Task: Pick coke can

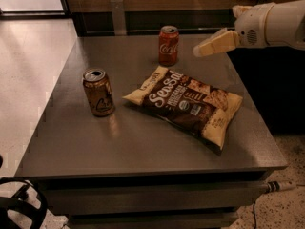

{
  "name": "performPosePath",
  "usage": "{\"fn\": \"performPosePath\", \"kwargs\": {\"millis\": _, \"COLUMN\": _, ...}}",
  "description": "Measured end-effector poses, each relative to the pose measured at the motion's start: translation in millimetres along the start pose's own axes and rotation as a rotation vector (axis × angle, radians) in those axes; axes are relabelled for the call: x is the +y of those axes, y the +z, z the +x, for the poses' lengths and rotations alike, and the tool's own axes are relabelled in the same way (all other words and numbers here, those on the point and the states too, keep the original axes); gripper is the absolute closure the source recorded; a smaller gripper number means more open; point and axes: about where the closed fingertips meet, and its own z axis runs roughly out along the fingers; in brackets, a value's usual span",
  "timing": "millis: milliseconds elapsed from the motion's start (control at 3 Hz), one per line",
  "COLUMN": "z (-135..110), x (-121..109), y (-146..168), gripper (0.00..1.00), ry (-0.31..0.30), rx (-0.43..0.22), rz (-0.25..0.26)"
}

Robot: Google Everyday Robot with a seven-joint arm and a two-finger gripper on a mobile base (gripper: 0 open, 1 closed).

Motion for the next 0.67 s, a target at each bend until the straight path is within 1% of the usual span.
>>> {"fn": "performPosePath", "kwargs": {"millis": 333, "z": -1.1, "x": 4.1, "y": 39.4, "gripper": 0.00, "ry": 0.002, "rx": -0.011, "rz": -0.036}}
{"fn": "performPosePath", "kwargs": {"millis": 667, "z": 3.2, "x": 9.0, "y": 73.7, "gripper": 0.00, "ry": 0.022, "rx": -0.031, "rz": -0.069}}
